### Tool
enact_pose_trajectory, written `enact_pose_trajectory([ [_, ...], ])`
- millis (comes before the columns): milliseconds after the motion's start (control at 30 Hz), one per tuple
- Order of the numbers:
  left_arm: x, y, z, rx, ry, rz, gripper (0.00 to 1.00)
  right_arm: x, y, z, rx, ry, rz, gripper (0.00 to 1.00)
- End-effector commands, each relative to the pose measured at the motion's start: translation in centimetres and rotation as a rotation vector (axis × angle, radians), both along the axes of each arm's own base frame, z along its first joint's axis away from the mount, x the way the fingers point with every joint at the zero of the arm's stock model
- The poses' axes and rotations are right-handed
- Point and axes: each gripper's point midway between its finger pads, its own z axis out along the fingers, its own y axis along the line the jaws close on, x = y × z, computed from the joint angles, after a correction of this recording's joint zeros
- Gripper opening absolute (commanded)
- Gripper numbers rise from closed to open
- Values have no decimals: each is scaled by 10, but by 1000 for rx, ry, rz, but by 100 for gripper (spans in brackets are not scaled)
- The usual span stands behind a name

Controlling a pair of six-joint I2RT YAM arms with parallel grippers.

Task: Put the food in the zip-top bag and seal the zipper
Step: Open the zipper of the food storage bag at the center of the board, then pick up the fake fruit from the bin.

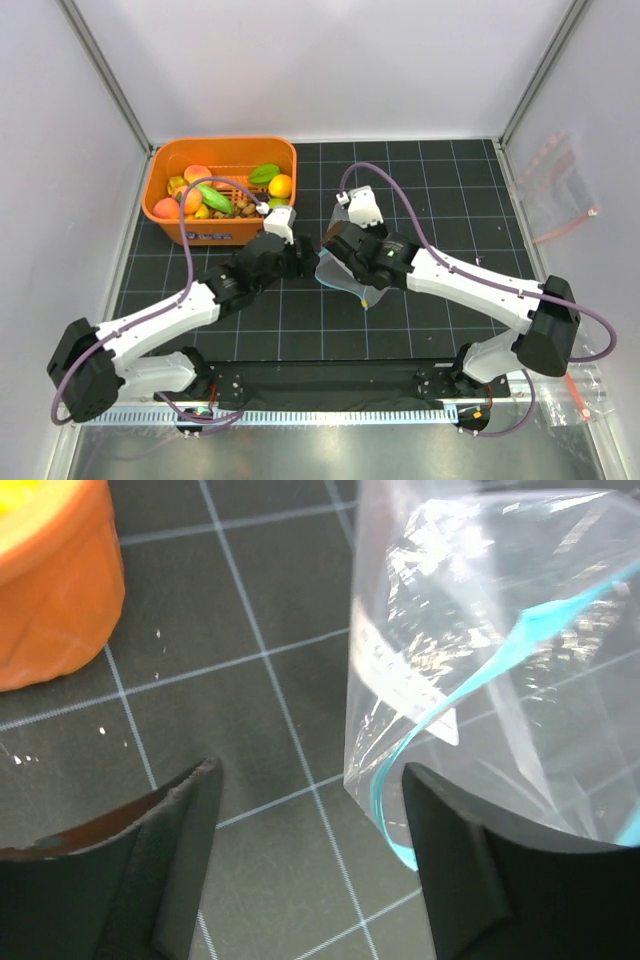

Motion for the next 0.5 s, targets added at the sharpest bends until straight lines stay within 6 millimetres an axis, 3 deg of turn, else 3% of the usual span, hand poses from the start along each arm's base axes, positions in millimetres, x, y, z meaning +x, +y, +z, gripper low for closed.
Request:
enact_pose_trajectory([
  [0,-4,-1,32,-73,-84,-40,77,5,15,9,120,-4,46,1],
  [167,-15,15,66,-136,-170,-31,100,10,12,4,107,6,24,1],
  [233,-9,34,88,-139,-234,56,100,11,12,2,114,14,23,1],
  [333,-1,61,107,-117,-254,206,100,11,12,0,117,16,24,1],
  [467,19,77,115,-79,-252,343,100,10,13,0,134,21,33,1],
])
